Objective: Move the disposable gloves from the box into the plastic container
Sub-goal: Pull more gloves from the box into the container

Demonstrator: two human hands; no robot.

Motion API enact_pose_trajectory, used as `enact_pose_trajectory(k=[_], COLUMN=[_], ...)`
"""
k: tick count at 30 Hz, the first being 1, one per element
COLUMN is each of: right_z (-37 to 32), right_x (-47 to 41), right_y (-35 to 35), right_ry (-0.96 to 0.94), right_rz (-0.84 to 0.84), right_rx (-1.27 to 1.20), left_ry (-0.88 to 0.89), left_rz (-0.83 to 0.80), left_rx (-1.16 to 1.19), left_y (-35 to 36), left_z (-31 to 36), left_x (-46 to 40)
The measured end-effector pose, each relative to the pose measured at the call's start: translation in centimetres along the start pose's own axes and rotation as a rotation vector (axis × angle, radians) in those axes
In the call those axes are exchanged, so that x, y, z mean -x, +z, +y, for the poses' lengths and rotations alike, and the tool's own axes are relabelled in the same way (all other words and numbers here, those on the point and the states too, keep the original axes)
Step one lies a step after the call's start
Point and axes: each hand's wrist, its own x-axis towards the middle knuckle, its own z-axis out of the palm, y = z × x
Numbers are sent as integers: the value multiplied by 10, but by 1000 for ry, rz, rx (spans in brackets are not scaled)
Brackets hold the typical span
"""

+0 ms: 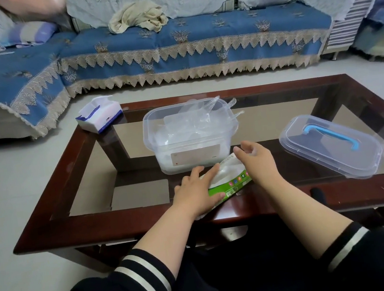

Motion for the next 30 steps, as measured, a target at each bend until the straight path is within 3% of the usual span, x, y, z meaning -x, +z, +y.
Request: enact_pose_trajectory(k=[3, 6, 12, 20, 30], right_z=[2, 11, 13, 8, -5], right_x=[10, 16, -3, 23, 71], right_y=[-1, -2, -9, 15, 37], right_ry=[-30, -77, 44, -113, -103], right_rz=[-111, -244, 86, -17, -114], right_rx=[1, 167, 48, 106, -187], left_ry=[-10, -18, 100, 113, 119], left_rz=[3, 39, 49, -91, -180], left_rx=[-57, -109, -152, -185, -197], left_y=[2, 4, 8, 16, 15], left_z=[6, 10, 16, 22, 23], left_x=[2, 5, 9, 8, 5])
